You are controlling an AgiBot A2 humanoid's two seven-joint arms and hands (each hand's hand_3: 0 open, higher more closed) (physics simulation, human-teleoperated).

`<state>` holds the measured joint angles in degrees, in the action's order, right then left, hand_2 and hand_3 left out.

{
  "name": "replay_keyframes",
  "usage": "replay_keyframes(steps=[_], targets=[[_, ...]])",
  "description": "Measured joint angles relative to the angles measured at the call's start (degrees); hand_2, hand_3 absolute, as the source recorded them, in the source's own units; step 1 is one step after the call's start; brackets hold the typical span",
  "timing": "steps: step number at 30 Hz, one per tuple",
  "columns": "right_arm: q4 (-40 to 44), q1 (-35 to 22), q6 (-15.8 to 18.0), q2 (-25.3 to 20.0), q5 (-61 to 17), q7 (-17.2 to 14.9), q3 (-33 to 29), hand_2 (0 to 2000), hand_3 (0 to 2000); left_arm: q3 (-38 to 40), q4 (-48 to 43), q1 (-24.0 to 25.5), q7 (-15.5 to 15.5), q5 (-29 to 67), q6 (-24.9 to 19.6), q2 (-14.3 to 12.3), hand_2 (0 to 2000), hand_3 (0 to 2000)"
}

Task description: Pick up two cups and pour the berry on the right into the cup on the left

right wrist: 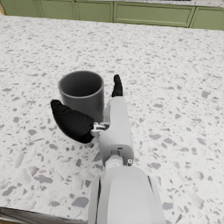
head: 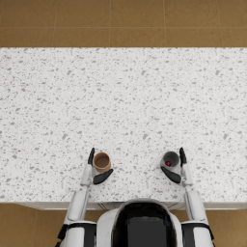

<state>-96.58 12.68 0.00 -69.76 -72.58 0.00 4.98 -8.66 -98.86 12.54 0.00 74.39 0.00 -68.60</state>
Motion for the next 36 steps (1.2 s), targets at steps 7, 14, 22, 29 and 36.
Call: replay_keyframes(steps=[7, 14, 22, 29, 36], targets=[[3.9, -2.8, 0.5, -1.7, 0.0, 0.1, 1.3, 0, 0, -1.0, 4.7, -2.3, 0.0, 0.0, 0.0, -1.8, 0, 0], [4.2, -3.9, 2.2, -2.5, 0.0, 0.1, 1.3, 2000, 653, -1.2, 6.5, -4.3, -0.1, 0.0, -2.2, -3.0, 2000, 980], [2.5, -6.4, 3.7, -4.1, 0.0, 0.3, 0.7, 2000, 1280, -2.7, 6.9, -7.3, -0.3, 0.0, -1.9, -5.0, 2000, 1280], [1.3, -14.8, 4.6, -7.4, 0.0, 0.3, 2.0, 2000, 1280, -3.7, 5.4, -15.0, -0.2, 0.0, -1.9, -9.6, 2000, 1280], [4.1, -23.6, 4.8, -11.1, -3.6, 0.3, 4.1, 2000, 1280, -5.6, 10.2, -23.1, -0.2, 3.5, -2.0, -13.8, 2000, 1280]])
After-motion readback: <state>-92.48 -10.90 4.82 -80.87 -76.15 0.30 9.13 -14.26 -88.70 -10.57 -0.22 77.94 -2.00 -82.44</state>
